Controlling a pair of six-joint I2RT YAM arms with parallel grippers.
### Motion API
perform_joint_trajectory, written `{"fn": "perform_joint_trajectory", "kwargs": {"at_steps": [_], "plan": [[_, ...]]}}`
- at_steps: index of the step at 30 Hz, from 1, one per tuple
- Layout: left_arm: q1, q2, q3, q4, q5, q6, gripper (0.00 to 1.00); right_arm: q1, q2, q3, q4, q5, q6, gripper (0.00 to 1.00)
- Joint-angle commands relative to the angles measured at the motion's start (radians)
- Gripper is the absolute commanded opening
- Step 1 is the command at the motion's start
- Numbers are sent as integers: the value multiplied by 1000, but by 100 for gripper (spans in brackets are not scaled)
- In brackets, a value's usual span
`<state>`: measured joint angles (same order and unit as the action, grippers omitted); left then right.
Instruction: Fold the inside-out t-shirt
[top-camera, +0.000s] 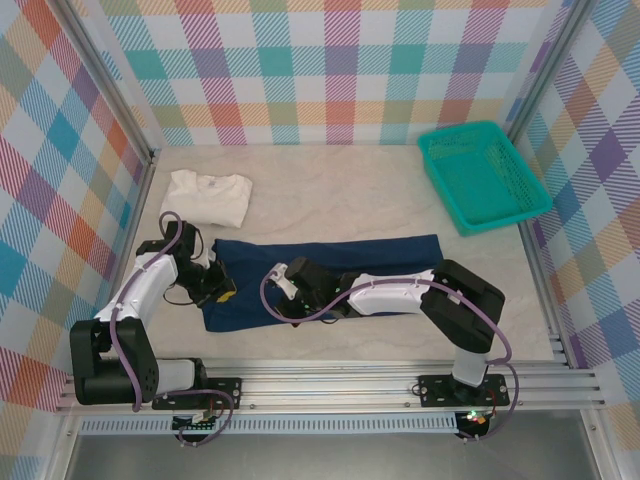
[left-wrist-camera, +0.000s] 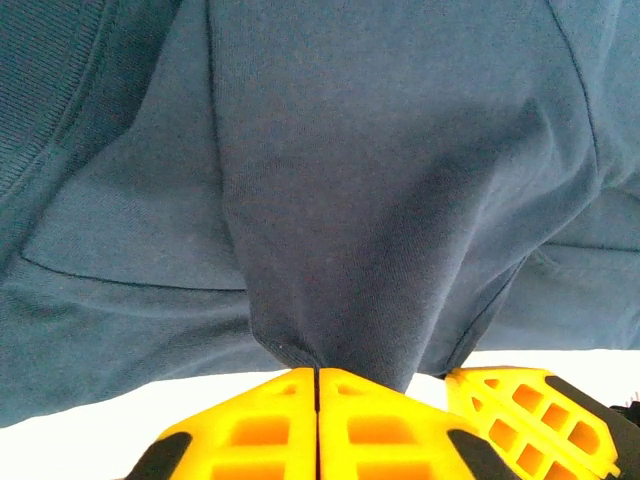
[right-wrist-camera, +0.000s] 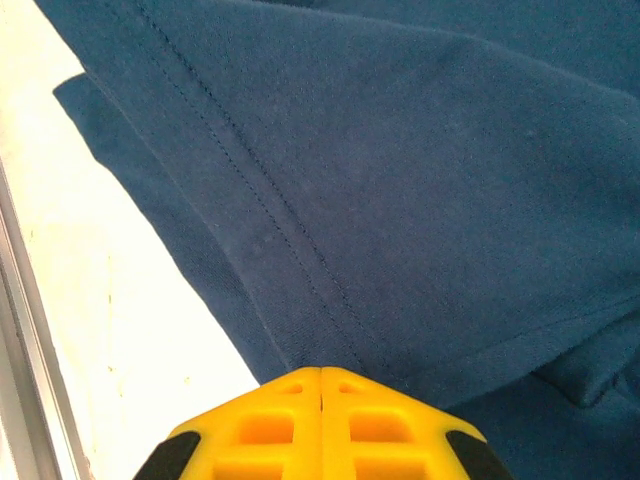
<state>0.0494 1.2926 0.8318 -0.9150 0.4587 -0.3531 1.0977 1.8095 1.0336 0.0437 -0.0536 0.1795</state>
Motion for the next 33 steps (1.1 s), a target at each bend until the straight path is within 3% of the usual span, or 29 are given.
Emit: {"fn": "perform_joint_trajectory", "kwargs": {"at_steps": [1, 9, 15, 22, 29, 33], "plan": [[18, -10, -1, -34, -25, -9, 19, -13, -29, -22, -30, -11, -21, 0], [18, -7, 31, 52, -129, -61, 38, -39, -46, -52, -47, -34, -49, 0], [8, 104, -3, 273, -138, -163, 38, -65, -70, -54, -53, -59, -65, 5], [-38, 186, 17, 308, -191, -168, 36, -91, -94, -57, -106, -78, -92, 4], [-42, 173, 33, 315, -283, -170, 39, -104, -135, -59, -145, -135, -107, 28], [-28, 120, 51, 309, -404, -149, 43, -127, -182, -57, -85, -192, -83, 35]]}}
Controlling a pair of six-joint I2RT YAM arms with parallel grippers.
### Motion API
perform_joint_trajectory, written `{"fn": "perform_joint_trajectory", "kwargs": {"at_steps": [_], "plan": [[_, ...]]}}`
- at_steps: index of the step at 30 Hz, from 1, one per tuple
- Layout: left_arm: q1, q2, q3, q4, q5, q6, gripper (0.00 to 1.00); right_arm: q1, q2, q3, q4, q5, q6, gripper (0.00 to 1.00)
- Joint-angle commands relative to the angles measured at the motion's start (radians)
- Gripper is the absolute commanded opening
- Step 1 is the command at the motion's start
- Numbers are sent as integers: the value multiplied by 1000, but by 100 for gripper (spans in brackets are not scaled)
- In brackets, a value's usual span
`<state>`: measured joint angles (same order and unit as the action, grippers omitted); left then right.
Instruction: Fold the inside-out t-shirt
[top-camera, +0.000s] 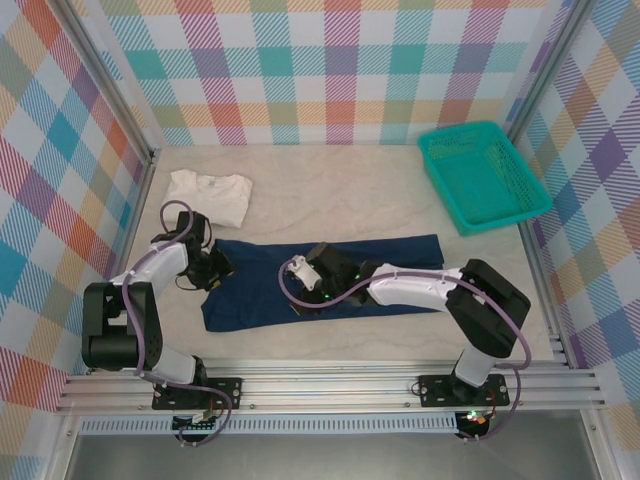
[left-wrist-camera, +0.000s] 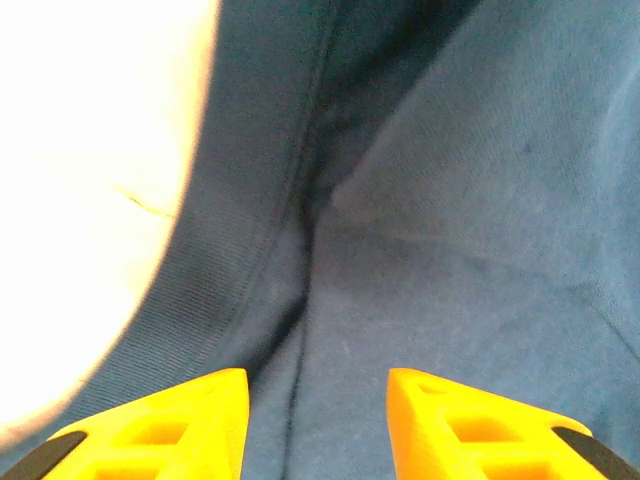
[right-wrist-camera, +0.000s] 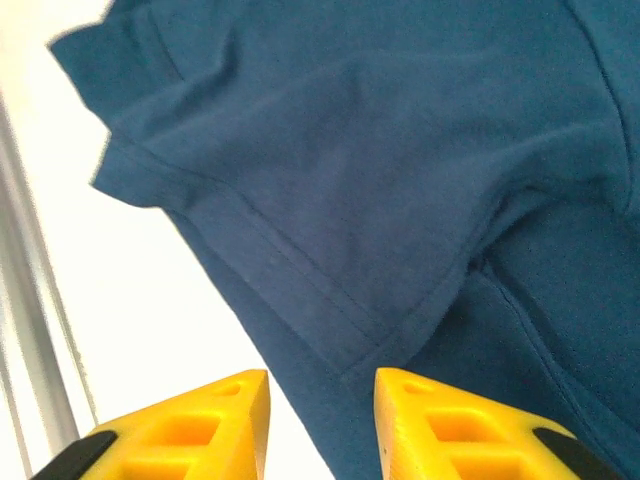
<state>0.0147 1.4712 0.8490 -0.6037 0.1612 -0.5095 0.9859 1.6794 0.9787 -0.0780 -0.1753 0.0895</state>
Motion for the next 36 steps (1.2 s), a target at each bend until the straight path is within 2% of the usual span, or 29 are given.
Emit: {"fn": "perform_joint_trajectory", "kwargs": {"at_steps": [1, 6, 9, 12, 16, 18, 25, 32, 36], "plan": [[11, -72, 27, 12, -122, 5, 47, -24, -47, 5, 61, -75, 21, 36], [15, -115, -23, 133, -146, -10, 75, -52, 90, 136, 103, -39, 96, 37], [16, -111, -43, 188, -128, 19, 84, -63, 169, 205, 103, -1, 117, 37], [16, -81, -41, 199, -123, 65, 88, -72, 242, 279, 77, 5, 130, 35], [16, -45, -43, 190, -110, 92, 92, -71, 312, 323, 22, 19, 152, 28], [16, -34, -54, 193, -99, 97, 99, -72, 335, 317, 6, 32, 162, 25], [7, 39, -58, 217, -19, 122, 100, -72, 370, 274, 19, 4, 198, 18], [-39, 96, -44, 196, -18, 147, 100, -72, 360, 248, 44, -4, 215, 16], [-81, 78, -67, 176, -22, 144, 100, -72, 359, 241, 53, -1, 215, 16]]}}
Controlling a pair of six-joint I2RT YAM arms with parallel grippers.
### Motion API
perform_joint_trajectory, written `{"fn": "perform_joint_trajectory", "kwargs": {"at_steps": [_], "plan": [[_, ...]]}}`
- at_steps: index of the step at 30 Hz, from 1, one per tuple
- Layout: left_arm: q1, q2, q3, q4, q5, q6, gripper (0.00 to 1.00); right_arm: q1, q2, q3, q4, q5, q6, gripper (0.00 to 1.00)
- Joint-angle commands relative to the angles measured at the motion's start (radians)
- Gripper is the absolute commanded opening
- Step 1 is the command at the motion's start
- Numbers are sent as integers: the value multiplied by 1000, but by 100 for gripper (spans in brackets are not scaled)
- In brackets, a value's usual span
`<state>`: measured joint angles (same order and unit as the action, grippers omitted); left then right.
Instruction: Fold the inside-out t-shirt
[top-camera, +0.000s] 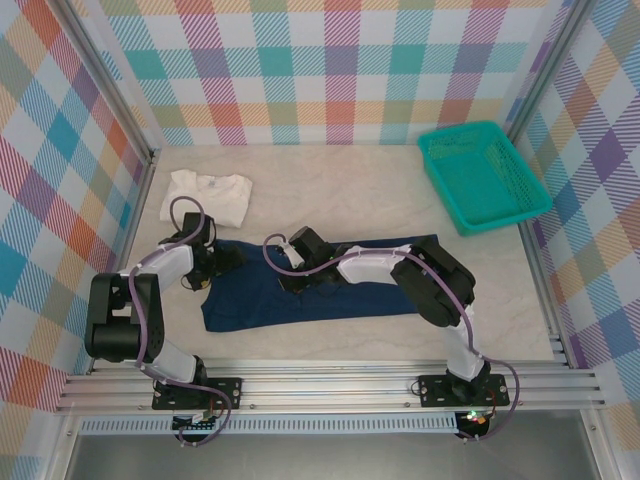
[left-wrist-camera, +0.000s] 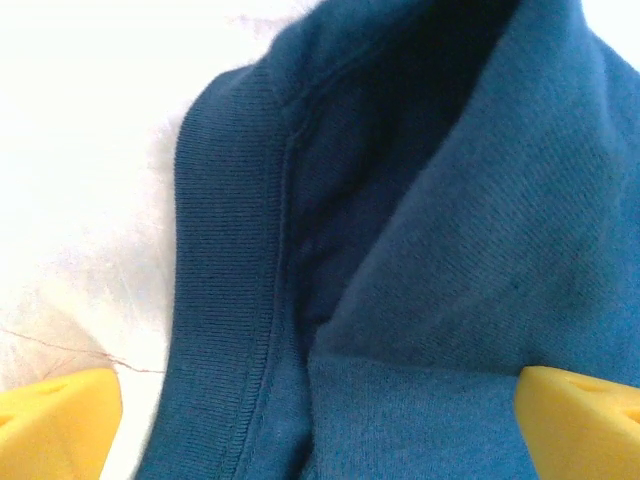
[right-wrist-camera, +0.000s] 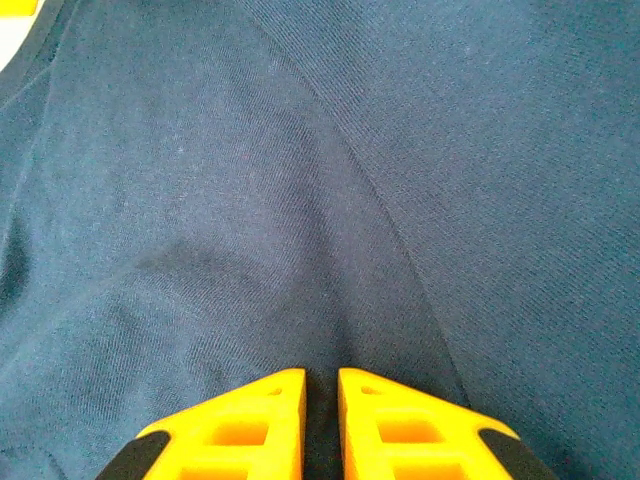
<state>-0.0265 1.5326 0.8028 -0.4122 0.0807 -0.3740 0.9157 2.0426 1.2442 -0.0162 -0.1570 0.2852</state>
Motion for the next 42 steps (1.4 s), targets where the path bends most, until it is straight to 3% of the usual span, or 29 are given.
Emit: {"fn": "perform_joint_trajectory", "kwargs": {"at_steps": [1, 7, 13, 21, 29, 32, 34, 42], "plan": [[-46, 7, -30, -16, 65, 6, 99, -1, -4, -25, -9, -18, 19, 16], [-81, -60, -86, -11, 100, -16, 93, -1, -1, -17, -6, -18, 16, 15], [-105, -73, -118, 7, 146, -24, 80, 0, 0, -6, -10, -14, 9, 15], [-128, -64, -139, 62, 197, -21, 48, -1, -7, -3, -18, -13, 9, 14], [-135, -63, -139, 91, 244, -21, 27, -1, -15, 1, -23, 0, 10, 14], [-135, -55, -125, 70, 228, -18, 16, -1, -15, 4, -25, -1, 11, 14], [-135, -56, -109, 43, 200, -19, 0, -2, -16, 10, -31, 1, 9, 14], [-129, -109, -79, -48, -65, -89, 0, -4, -69, 22, -68, 17, -12, 21]]}}
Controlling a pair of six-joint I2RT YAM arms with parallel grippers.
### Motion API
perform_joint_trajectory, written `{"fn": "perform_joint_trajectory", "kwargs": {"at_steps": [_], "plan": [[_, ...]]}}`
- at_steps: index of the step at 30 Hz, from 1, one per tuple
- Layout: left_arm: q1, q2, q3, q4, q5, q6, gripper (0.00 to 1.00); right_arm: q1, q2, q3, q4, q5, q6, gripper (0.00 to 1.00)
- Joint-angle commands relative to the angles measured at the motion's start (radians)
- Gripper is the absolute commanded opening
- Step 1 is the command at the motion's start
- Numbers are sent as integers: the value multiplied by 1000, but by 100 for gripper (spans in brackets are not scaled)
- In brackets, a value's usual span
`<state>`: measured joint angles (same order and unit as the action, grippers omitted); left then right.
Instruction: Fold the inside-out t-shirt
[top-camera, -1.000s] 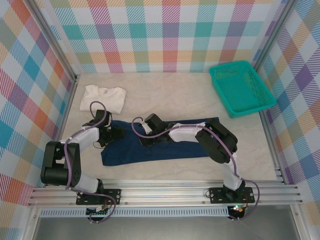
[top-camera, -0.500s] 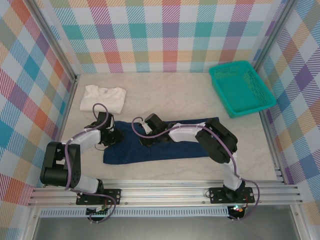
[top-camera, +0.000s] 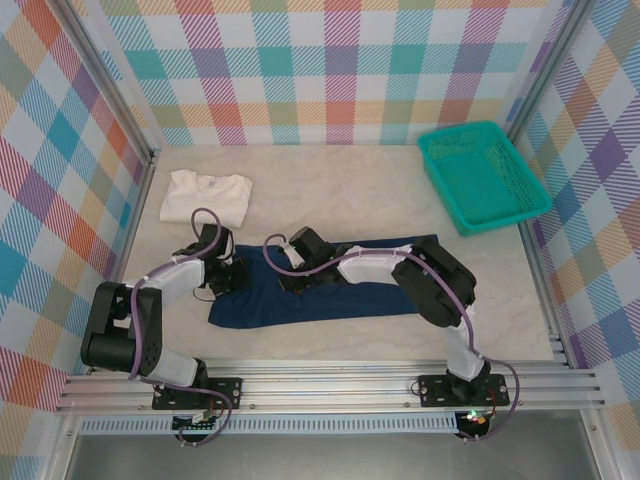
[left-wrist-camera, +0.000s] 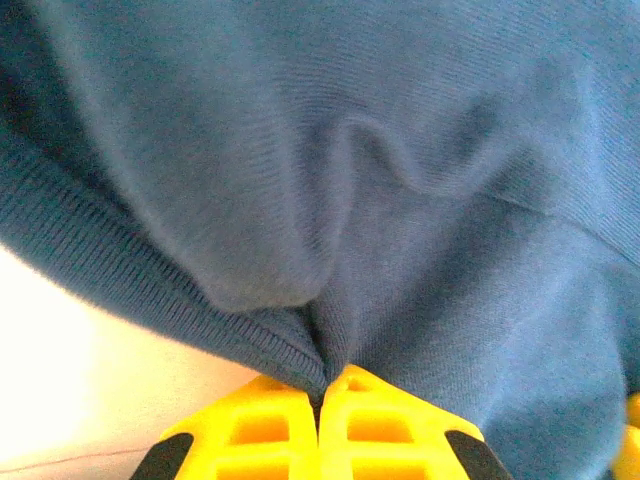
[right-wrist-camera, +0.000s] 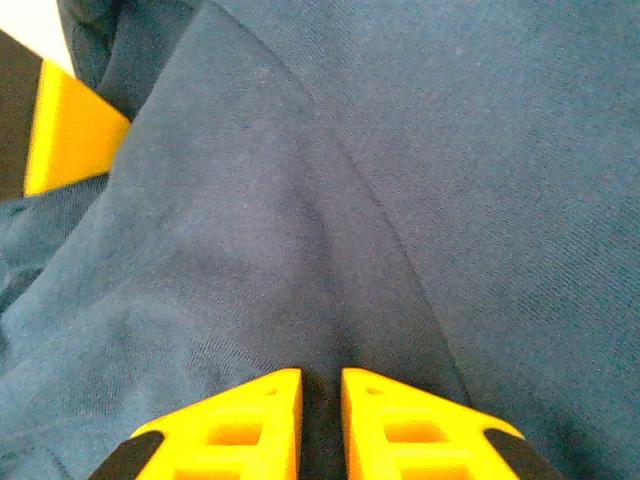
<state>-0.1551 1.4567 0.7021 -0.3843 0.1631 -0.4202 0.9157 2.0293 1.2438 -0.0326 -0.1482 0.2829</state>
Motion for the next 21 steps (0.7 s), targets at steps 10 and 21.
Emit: {"fn": "perform_joint_trajectory", "kwargs": {"at_steps": [10, 21], "plan": [[34, -110, 87, -171, -374, -71, 0, -53, -240, -63, -102, 26, -19, 36], [72, -159, 273, -410, -484, 29, 0, -201, -443, -196, -225, 76, -93, 41]]}}
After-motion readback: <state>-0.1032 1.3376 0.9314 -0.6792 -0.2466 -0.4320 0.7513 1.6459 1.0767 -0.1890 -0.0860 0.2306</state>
